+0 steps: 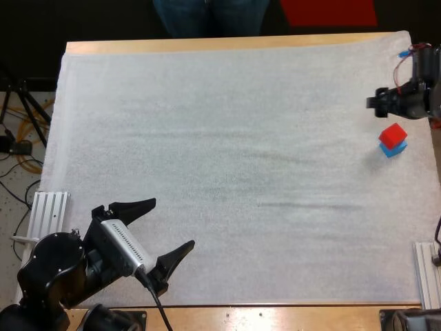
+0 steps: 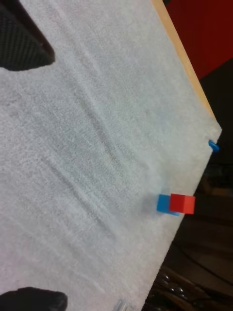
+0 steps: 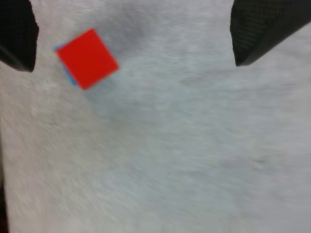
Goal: Stack red cube on blue cube
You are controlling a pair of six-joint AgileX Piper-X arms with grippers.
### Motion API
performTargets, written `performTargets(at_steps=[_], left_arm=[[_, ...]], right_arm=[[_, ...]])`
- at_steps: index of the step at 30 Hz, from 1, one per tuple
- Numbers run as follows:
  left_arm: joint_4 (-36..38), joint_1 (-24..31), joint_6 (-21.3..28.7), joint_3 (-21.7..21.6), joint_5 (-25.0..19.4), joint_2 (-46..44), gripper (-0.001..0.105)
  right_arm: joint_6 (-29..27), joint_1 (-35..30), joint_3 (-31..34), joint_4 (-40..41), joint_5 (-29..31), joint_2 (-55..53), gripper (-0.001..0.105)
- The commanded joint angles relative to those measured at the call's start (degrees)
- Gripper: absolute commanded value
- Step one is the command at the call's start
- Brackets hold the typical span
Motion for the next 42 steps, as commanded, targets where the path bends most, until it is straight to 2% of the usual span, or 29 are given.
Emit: performTargets(at_steps=[1,2,4,7,11,14,16,17,19,20,22,32,38,42], left_arm=[[-1.01,-0.23,-0.56,-0.42,-1.15,0.32,0.087],[-1.01,-0.23,-0.62,-0.42,-2.17,0.43,0.087],[-1.01,-0.23,-0.60,-0.42,-7.93,0.86,0.087],[-1.27,0.38,-0.37,-0.42,-13.88,1.98,0.087],[-2.81,3.74,1.01,-0.42,-14.00,3.62,0.087],[-4.50,8.91,3.17,-0.42,-14.13,4.75,0.087],[-5.62,14.74,4.19,-0.42,-13.72,5.36,0.087],[-5.76,15.80,4.59,-0.42,-13.35,5.41,0.087],[-5.93,22.46,5.92,-0.42,-10.00,5.40,0.087],[-5.93,23.95,6.14,-0.42,-9.42,5.40,0.087],[-5.97,27.50,4.73,-0.42,-8.99,5.40,0.087],[-2.78,28.58,2.74,-0.87,-6.81,2.82,0.087],[-1.39,28.58,2.94,-0.87,-6.81,-4.56,0.087],[2.44,28.58,3.55,-0.57,-6.81,-10.17,0.087]], right_arm=[[0.30,2.03,-0.55,-0.43,-0.82,-2.39,0.078],[0.47,2.90,-0.55,-0.53,-0.82,-3.11,0.078],[2.82,5.82,-0.35,-1.48,-0.82,-5.73,0.078],[4.30,7.35,1.31,-4.50,-0.82,-8.35,0.078],[4.60,6.70,3.68,-5.28,-0.34,-10.71,0.078],[3.48,5.35,6.57,-5.21,0.03,-13.02,0.078],[3.31,3.26,8.81,-5.21,0.02,-15.56,0.078],[3.11,2.65,9.45,-5.21,0.02,-16.32,0.078],[1.76,0.02,11.92,-5.21,0.02,-19.38,0.078],[1.42,-0.76,12.59,-5.21,0.02,-20.27,0.078],[1.18,-3.42,15.51,-5.73,-0.08,-24.34,0.078],[-0.06,-4.18,27.08,-6.70,0.82,-43.67,0.078],[0.20,-4.02,33.18,-5.00,0.82,-56.73,0.078],[0.19,-4.02,36.61,-2.61,0.96,-65.07,0.078]])
